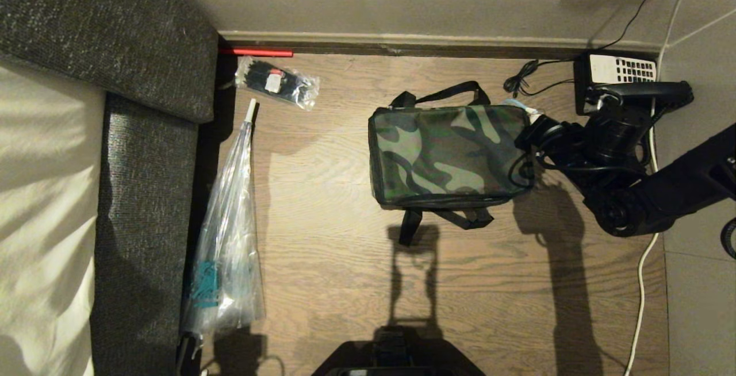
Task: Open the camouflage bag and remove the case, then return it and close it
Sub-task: Open the top of the storage box
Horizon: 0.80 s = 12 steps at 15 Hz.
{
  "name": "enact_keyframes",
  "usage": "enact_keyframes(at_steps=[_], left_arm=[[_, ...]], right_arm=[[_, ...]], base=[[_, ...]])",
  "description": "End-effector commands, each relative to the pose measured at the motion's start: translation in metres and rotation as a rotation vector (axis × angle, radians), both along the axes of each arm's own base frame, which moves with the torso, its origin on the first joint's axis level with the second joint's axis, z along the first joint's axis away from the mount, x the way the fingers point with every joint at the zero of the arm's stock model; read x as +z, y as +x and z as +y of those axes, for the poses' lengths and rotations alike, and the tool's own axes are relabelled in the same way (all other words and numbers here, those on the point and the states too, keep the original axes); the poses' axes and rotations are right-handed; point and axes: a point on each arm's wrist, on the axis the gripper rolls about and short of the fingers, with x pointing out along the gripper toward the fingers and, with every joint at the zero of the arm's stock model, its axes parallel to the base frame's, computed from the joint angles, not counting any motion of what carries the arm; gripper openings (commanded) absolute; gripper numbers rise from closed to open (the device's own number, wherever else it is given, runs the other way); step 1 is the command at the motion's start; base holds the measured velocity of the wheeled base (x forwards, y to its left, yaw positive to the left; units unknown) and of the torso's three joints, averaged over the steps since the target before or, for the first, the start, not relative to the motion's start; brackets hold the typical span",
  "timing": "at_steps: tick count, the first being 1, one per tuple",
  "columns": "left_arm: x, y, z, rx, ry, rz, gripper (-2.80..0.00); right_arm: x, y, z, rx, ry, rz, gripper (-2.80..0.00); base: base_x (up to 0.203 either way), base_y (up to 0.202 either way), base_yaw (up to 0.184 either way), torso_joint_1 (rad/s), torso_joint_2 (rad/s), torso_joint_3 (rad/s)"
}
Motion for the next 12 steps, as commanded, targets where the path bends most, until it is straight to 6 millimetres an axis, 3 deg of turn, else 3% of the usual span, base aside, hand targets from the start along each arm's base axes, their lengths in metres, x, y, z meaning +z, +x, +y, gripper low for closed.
enact_keyframes(at_steps=[1, 12], left_arm=[[0.0000, 0.0000, 0.0000, 0.000, 0.000, 0.000, -2.80], [0.0000, 0.0000, 0.0000, 0.000, 0.000, 0.000, -2.80]], right_arm=[[0.0023, 0.0011, 0.0003, 0.003, 0.004, -0.016, -2.80], [0.0041, 0.0040, -0.0008, 0.011, 0.012, -0.020, -2.80]], base=[[0.000, 0.000, 0.000, 0.000, 0.00, 0.000], [0.000, 0.000, 0.000, 0.000, 0.00, 0.000]])
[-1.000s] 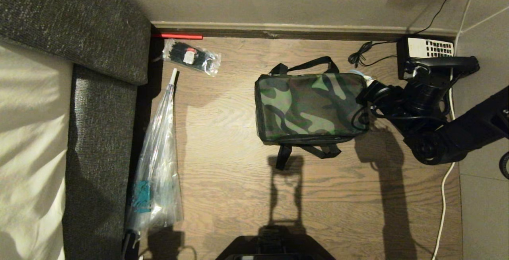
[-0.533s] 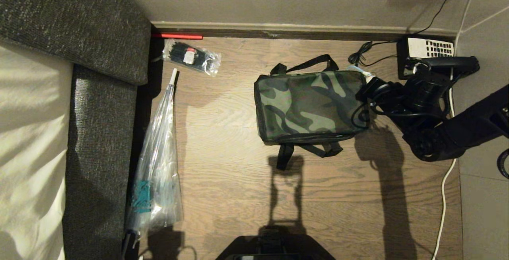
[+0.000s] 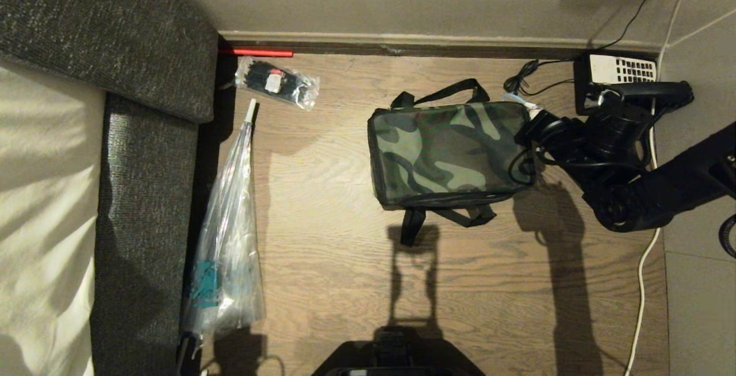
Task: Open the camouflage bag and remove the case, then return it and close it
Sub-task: Open the top of the storage box
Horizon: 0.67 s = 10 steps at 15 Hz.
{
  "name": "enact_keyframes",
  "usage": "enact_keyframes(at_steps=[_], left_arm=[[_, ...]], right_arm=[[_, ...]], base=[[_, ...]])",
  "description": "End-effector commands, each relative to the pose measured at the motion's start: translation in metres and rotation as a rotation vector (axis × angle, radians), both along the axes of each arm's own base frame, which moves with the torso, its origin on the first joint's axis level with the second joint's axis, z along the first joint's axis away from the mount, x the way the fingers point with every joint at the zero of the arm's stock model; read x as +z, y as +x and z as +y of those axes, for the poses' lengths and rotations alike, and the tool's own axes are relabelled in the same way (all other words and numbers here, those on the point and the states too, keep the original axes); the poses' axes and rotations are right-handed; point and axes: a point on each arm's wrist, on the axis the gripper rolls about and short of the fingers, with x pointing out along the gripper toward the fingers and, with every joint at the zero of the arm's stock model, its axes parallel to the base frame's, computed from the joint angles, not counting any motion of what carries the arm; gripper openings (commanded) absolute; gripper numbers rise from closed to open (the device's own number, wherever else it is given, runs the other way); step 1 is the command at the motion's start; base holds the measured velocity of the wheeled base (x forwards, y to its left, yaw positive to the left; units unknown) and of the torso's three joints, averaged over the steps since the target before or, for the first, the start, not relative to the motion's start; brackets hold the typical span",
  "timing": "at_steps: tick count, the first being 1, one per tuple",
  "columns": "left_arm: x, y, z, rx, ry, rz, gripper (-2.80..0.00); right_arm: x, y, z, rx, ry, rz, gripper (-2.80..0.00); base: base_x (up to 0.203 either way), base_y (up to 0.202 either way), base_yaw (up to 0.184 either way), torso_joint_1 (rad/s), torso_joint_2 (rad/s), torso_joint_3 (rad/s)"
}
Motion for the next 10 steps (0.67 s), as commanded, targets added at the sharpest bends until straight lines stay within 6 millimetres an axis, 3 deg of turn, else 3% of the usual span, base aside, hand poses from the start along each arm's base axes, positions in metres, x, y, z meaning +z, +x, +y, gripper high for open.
enact_keyframes(at_steps=[1, 4, 5, 10], left_arm=[[0.000, 0.000, 0.000, 0.000, 0.000, 0.000, -2.80], [0.000, 0.000, 0.000, 0.000, 0.000, 0.000, -2.80], [0.000, 0.000, 0.000, 0.000, 0.000, 0.000, -2.80], [0.000, 0.000, 0.000, 0.000, 0.000, 0.000, -2.80]], right_arm=[[-0.005, 0.000, 0.001, 0.000, -0.004, 0.012, -2.80], [-0.007, 0.001, 0.001, -0.007, -0.031, 0.036, -2.80], [-0.008, 0.001, 0.000, -0.013, -0.032, 0.036, 0.00], [-0.023, -0.003, -0.014, -0.045, -0.074, 0.084, 0.00]], base=[[0.000, 0.000, 0.000, 0.000, 0.00, 0.000], [0.000, 0.000, 0.000, 0.000, 0.00, 0.000], [0.000, 0.000, 0.000, 0.000, 0.00, 0.000], [0.000, 0.000, 0.000, 0.000, 0.00, 0.000]])
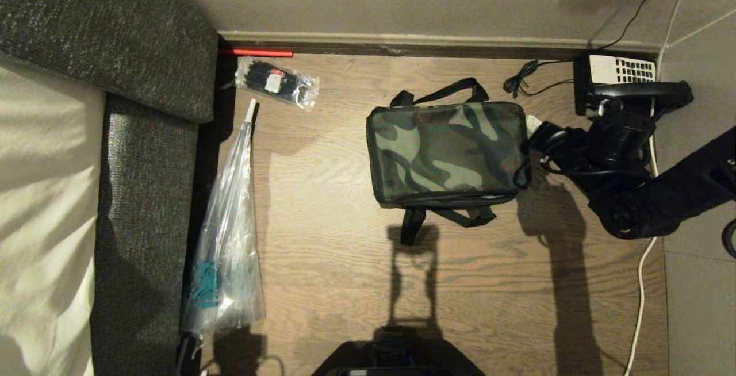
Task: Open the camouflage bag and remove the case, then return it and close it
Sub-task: Open the top of the storage box
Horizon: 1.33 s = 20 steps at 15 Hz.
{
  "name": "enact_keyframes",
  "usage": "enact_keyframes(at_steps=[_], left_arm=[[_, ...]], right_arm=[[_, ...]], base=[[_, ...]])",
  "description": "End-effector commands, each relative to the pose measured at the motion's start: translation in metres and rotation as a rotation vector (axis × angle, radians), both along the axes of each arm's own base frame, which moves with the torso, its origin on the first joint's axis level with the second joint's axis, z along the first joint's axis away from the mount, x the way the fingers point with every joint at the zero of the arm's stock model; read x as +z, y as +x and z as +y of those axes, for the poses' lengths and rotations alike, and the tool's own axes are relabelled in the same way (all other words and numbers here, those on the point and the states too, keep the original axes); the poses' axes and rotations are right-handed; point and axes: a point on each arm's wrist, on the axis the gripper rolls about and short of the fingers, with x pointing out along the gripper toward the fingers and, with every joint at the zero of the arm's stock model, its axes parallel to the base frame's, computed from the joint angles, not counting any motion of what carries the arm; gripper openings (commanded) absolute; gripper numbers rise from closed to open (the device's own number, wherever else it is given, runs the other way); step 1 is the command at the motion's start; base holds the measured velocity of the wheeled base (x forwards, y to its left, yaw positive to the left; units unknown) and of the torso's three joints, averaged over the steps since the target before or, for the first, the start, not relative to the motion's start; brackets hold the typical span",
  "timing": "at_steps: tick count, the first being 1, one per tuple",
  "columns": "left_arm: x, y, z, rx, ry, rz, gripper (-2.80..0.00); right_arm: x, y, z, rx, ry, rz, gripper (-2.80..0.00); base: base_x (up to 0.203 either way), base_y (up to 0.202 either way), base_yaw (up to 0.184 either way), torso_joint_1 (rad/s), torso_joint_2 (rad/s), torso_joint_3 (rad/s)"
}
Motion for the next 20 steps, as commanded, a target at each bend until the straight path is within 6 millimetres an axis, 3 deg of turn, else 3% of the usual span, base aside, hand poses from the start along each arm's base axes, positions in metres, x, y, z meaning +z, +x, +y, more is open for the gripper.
enact_keyframes(at_steps=[1, 3, 7, 8, 14, 17, 20], left_arm=[[0.000, 0.000, 0.000, 0.000, 0.000, 0.000, -2.80], [0.000, 0.000, 0.000, 0.000, 0.000, 0.000, -2.80], [0.000, 0.000, 0.000, 0.000, 0.000, 0.000, -2.80], [0.000, 0.000, 0.000, 0.000, 0.000, 0.000, -2.80], [0.000, 0.000, 0.000, 0.000, 0.000, 0.000, -2.80], [0.000, 0.000, 0.000, 0.000, 0.000, 0.001, -2.80], [0.000, 0.000, 0.000, 0.000, 0.000, 0.000, -2.80]], right_arm=[[-0.009, -0.004, -0.007, -0.012, -0.018, 0.034, 0.00], [-0.021, -0.013, -0.012, 0.004, -0.039, 0.088, 0.00], [-0.013, -0.048, -0.014, 0.028, -0.036, 0.138, 0.00], [-0.007, -0.058, -0.014, 0.043, -0.035, 0.145, -2.80], [0.024, -0.135, -0.014, 0.108, -0.042, 0.145, -2.80], [0.044, -0.168, -0.014, 0.101, -0.195, 0.074, -2.80], [0.024, -0.183, 0.000, 0.163, -0.213, 0.184, -2.80]], base=[[0.000, 0.000, 0.000, 0.000, 0.00, 0.000], [0.000, 0.000, 0.000, 0.000, 0.00, 0.000], [0.000, 0.000, 0.000, 0.000, 0.00, 0.000], [0.000, 0.000, 0.000, 0.000, 0.00, 0.000], [0.000, 0.000, 0.000, 0.000, 0.00, 0.000], [0.000, 0.000, 0.000, 0.000, 0.00, 0.000], [0.000, 0.000, 0.000, 0.000, 0.00, 0.000]])
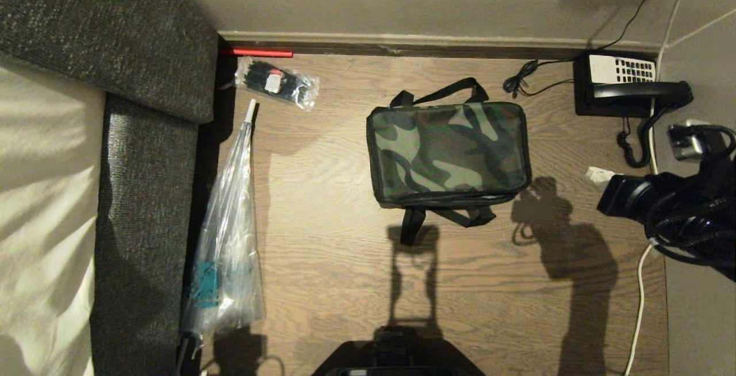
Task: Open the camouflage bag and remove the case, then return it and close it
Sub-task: Open the top of the storage box
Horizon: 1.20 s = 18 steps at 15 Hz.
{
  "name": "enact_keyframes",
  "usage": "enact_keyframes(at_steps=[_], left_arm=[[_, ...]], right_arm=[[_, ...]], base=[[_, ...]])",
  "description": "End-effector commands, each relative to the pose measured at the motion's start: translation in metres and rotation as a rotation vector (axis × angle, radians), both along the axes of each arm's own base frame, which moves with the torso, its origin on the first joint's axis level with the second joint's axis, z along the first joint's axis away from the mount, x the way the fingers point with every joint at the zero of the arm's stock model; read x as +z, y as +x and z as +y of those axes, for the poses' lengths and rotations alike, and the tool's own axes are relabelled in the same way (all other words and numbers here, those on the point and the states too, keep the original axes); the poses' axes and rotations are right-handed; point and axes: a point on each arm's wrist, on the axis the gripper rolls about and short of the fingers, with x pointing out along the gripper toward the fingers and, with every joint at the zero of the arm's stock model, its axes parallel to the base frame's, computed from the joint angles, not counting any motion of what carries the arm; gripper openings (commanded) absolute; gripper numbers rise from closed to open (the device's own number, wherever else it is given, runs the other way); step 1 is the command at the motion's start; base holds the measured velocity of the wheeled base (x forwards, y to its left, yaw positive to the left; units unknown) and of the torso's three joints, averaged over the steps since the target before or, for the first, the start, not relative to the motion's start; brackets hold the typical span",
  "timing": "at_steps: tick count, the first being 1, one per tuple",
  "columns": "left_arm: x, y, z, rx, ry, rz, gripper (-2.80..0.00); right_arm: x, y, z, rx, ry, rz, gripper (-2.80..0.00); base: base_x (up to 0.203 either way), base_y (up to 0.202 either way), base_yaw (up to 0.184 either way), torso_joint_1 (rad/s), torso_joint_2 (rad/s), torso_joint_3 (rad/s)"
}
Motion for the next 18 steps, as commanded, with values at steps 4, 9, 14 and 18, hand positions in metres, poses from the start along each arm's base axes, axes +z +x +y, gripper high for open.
enact_keyframes(at_steps=[4, 9, 14, 18], left_arm=[[0.000, 0.000, 0.000, 0.000, 0.000, 0.001, -2.80], [0.000, 0.000, 0.000, 0.000, 0.000, 0.000, -2.80], [0.000, 0.000, 0.000, 0.000, 0.000, 0.000, -2.80], [0.000, 0.000, 0.000, 0.000, 0.000, 0.000, -2.80]], right_arm=[[-0.001, 0.017, 0.020, 0.060, 0.275, 0.041, -2.80], [-0.008, 0.087, 0.022, 0.186, 0.324, -0.014, 0.00], [-0.016, 0.097, -0.002, 0.165, 0.329, -0.041, 0.00], [-0.031, 0.102, -0.011, 0.155, 0.355, 0.010, 0.00]], base=[[0.000, 0.000, 0.000, 0.000, 0.00, 0.000], [0.000, 0.000, 0.000, 0.000, 0.00, 0.000], [0.000, 0.000, 0.000, 0.000, 0.00, 0.000], [0.000, 0.000, 0.000, 0.000, 0.00, 0.000]])
